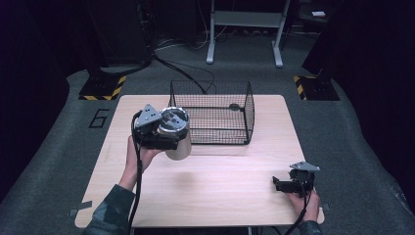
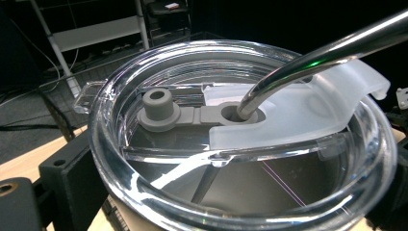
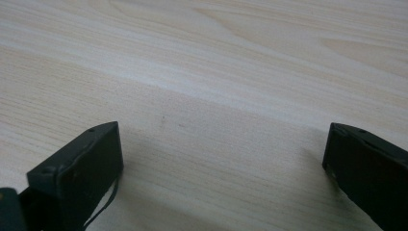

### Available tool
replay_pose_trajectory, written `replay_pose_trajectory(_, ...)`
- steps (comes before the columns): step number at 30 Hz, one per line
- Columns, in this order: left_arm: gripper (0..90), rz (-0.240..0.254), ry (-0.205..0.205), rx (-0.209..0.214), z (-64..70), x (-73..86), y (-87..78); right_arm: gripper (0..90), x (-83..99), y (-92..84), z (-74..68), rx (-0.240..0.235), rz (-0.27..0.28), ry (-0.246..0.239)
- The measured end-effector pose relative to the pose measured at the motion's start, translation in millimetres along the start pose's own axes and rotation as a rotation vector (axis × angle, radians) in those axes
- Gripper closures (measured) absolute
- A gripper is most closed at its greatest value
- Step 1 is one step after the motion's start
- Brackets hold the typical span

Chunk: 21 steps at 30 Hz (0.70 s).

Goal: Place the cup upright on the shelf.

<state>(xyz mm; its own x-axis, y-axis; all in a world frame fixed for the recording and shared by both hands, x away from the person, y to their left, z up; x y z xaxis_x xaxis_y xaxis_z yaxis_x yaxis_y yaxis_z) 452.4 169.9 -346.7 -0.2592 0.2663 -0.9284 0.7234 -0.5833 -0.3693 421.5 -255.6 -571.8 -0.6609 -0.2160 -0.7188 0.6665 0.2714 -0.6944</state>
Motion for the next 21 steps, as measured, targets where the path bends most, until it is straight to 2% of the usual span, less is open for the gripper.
replay_pose_trajectory(9, 4.0, 0.016, 0.008, 0.017, 3.1, -18.3, 9.4, 0.0, -0.1, 0.0, -0.1, 0.000, 0.001, 0.002)
replay_pose_trajectory(21, 4.0, 0.021, 0.016, 0.022, -0.2, -46.0, 25.2, 0.1, -0.2, 0.1, -0.1, 0.002, 0.001, 0.004)
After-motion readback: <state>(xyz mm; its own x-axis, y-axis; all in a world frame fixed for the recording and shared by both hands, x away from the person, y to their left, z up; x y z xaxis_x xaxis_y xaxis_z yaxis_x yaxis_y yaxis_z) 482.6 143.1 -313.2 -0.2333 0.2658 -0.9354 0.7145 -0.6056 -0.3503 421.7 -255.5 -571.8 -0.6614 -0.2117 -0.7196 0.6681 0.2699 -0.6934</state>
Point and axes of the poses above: each handheld gripper's, and its own axes: y roughly forward along the jaws, x roughly out of its underside, z roughly to its right, the point moved 6 cm from there along y, roughly forward along the jaws, and after that the axes turned 3 degrees about -x, right-handed, at the moved point
